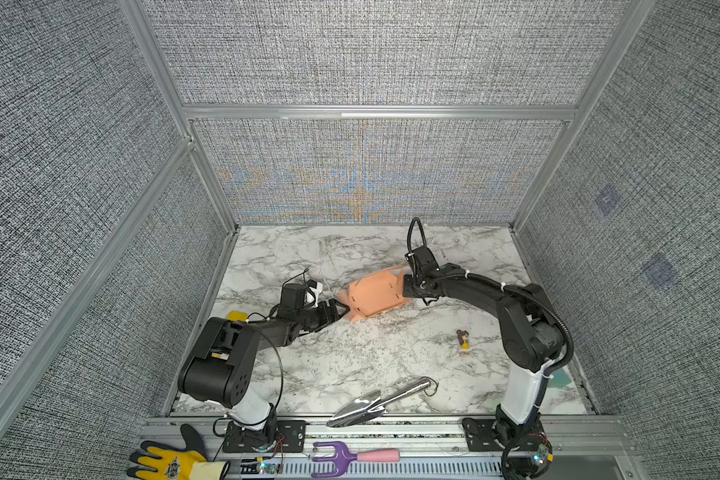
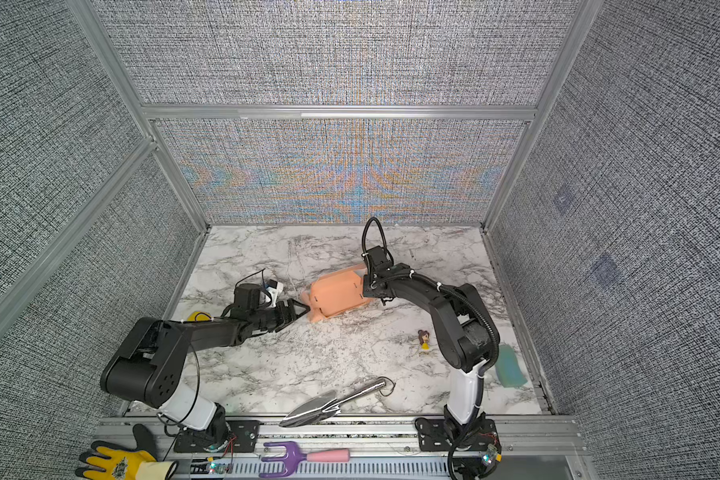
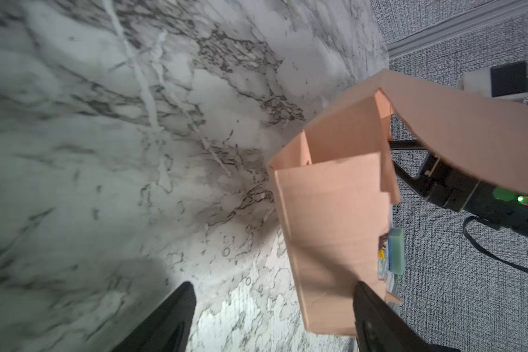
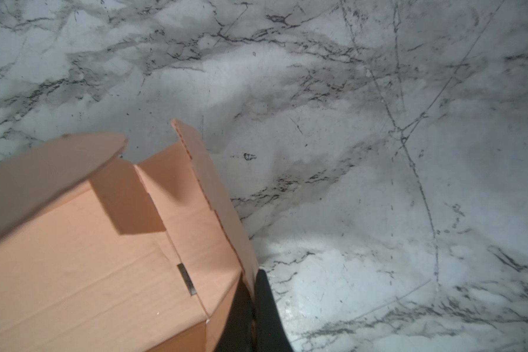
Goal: Assemble paper box
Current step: Rotate the paper box at the center of the table.
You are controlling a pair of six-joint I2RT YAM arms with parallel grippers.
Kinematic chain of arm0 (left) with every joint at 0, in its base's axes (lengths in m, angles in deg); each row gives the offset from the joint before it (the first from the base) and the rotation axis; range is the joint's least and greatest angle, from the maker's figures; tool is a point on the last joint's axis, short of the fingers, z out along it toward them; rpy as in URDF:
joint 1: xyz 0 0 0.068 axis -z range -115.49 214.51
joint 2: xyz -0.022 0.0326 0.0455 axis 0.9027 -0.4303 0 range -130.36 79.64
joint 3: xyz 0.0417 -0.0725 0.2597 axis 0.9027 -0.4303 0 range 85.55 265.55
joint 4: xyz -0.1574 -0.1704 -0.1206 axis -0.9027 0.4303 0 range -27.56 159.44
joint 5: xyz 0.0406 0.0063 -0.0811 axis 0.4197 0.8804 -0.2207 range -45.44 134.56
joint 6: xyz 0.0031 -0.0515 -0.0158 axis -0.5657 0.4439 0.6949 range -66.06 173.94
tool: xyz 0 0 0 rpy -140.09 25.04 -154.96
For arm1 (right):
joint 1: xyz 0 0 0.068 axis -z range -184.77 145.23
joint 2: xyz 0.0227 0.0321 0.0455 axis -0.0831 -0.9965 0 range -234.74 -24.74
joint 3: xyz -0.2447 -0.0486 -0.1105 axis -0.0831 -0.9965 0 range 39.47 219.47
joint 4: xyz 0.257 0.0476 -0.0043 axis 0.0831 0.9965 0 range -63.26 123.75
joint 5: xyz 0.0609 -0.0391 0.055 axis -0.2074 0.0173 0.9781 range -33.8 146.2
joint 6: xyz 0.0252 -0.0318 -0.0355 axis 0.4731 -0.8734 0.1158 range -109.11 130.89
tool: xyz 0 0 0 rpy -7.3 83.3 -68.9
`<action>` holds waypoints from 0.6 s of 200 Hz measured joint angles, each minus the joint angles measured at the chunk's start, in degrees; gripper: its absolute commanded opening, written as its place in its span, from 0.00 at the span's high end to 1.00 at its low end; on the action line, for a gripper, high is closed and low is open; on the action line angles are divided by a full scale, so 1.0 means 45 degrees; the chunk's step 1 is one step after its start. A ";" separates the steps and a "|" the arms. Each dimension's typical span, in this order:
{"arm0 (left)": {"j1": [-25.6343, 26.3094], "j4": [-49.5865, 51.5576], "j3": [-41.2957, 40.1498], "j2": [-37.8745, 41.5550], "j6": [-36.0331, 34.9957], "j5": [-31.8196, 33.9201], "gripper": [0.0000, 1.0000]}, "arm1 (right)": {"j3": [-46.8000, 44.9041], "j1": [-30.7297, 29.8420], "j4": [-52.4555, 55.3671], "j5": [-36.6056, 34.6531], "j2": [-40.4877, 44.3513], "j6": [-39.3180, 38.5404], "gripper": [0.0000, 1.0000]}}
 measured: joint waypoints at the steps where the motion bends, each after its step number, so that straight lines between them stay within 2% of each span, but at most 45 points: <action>1: 0.0000 -0.0039 0.0005 -0.0019 0.0039 -0.0029 0.23 | 0.0000 0.0000 0.0000 0.0000 0.0000 0.0000 1.00; 47: 0.0097 -0.2127 -0.0223 -0.0160 0.0894 -0.0869 0.30 | -0.0015 -0.0053 -0.0005 0.0010 0.0010 0.0005 1.00; 69: 0.0151 -0.3390 -0.0350 -0.0262 0.1554 -0.1307 0.37 | -0.0024 -0.0063 -0.0024 0.0034 -0.0029 0.0024 1.00; 120: 0.0194 -0.6494 -0.0884 -0.0894 0.3541 -0.2152 0.38 | -0.0024 -0.0146 -0.0049 0.0063 -0.0223 0.0087 1.00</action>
